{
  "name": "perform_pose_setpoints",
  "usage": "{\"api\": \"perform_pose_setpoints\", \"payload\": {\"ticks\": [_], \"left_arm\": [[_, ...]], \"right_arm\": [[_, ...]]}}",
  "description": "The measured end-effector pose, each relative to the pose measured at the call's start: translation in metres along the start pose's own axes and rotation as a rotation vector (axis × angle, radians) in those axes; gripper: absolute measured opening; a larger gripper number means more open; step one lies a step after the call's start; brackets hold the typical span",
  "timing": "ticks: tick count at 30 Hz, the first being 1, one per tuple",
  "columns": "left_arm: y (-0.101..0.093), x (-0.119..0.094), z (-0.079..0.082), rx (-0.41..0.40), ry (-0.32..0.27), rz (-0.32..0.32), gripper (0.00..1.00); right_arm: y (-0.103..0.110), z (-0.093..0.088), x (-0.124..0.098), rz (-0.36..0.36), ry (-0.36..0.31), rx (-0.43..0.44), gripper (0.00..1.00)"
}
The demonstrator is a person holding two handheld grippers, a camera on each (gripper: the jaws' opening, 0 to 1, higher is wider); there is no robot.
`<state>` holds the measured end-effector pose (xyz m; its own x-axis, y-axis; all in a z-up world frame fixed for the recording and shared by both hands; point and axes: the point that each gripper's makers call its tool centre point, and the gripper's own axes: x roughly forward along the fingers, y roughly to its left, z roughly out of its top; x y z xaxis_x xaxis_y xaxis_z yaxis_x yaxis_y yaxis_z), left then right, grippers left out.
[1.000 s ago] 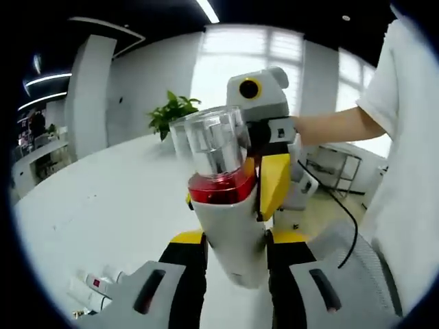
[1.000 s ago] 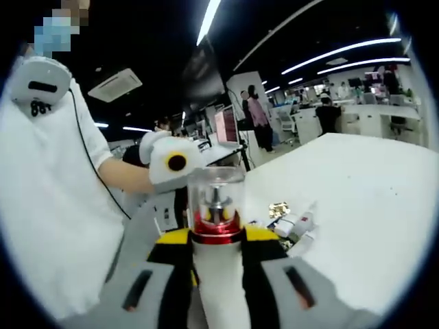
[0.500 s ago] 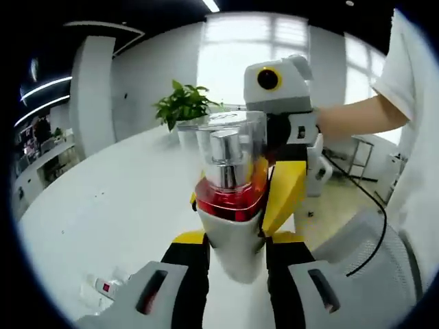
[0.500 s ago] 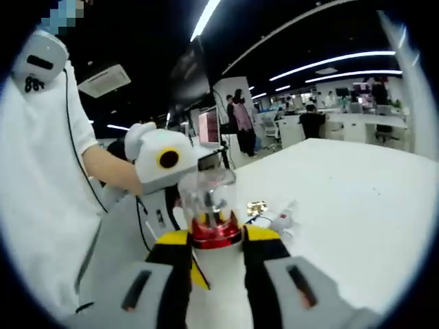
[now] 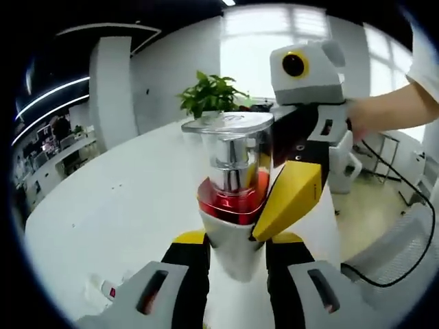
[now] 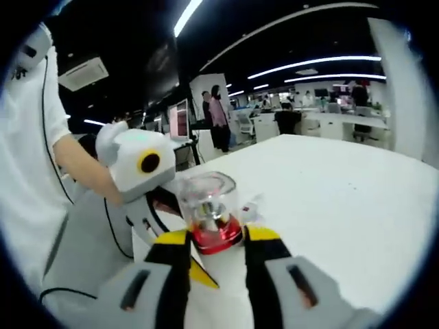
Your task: Arrange the skincare products in the storage area until every visible bottle or jar stands upright without overlapping.
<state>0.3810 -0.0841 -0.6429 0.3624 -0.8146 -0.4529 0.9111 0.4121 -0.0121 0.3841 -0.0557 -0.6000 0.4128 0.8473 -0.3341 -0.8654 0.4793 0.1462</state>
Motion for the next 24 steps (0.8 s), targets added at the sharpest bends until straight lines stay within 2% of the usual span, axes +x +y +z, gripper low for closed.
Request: {"api": "perform_pose_setpoints", "payload": {"ticks": [8,18,24], "left_arm": [[0.022,0.023,-0.010,0.000,0.019,0.009,0.28],[0.047,0.034,-0.018,0.012,0.038,0.016,0.28],[0.062,0.038,-0.021,-0.001,0.029,0.026,0.28]], "right_arm": [[-0.025,-0.011,0.010,-0.013,0.021,-0.004,0.30],[-0.047,-0.015,0.028,-0.012,0.041,-0.023,0.30],[-0.058,-0.014,0.039,-0.006,0.053,-0.052,0.30]]}}
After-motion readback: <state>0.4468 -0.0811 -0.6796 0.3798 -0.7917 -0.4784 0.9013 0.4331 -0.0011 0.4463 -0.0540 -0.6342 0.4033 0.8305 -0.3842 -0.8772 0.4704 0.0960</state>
